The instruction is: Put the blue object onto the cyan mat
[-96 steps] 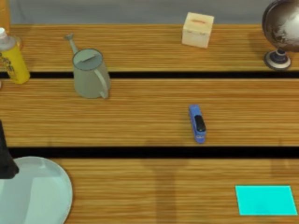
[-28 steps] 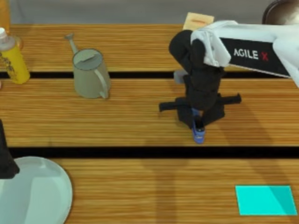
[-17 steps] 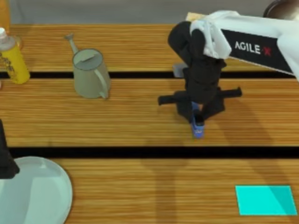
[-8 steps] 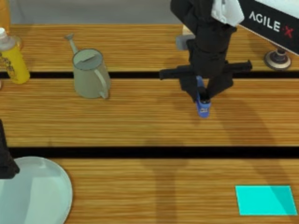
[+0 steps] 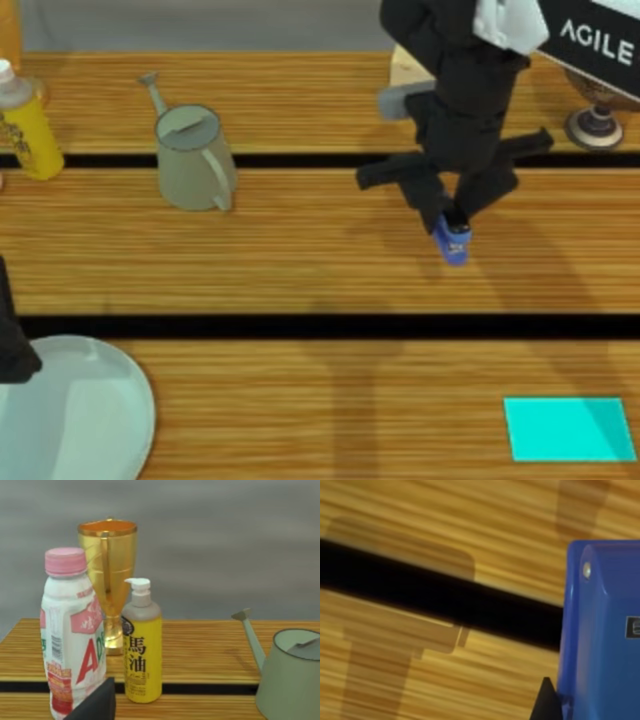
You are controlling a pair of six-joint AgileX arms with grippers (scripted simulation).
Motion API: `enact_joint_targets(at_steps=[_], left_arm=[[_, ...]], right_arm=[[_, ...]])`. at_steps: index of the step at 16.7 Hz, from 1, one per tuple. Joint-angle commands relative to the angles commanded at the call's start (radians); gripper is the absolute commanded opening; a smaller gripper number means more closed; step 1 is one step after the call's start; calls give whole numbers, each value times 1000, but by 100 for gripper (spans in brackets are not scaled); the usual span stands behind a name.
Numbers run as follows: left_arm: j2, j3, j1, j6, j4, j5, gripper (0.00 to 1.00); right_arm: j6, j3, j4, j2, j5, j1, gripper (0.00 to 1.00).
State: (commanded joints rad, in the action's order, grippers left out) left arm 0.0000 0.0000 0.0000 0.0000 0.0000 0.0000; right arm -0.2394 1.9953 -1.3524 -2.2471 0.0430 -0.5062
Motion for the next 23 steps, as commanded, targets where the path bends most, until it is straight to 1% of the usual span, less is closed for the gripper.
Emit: enact_joint_targets(at_steps=[2,4,7,10,14,16,18,20,23], left_arm=[[0,0,0,0,0,0,100],[0,0,0,0,0,0,100],[0,0,0,0,0,0,100],[0,0,0,0,0,0,100],[0,0,0,0,0,0,100],[0,0,0,0,0,0,100],[0,0,0,0,0,0,100],[0,0,0,0,0,0,100],[0,0,0,0,0,0,100]], right_arm=[[137,-85,-12,73,24,4,0],[308,-189,-17,158,45,10,0],[594,-370,-8,298,61,22,0],[866,-556,25,438,56,36,0],[1153,-774,107,608,19,56,0],[1263,-854,153,677,-5,65,0],[1340,-910,192,727,-25,72,0],[1375,-937,213,752,-36,76,0],[1378,-940,215,754,-37,76,0]])
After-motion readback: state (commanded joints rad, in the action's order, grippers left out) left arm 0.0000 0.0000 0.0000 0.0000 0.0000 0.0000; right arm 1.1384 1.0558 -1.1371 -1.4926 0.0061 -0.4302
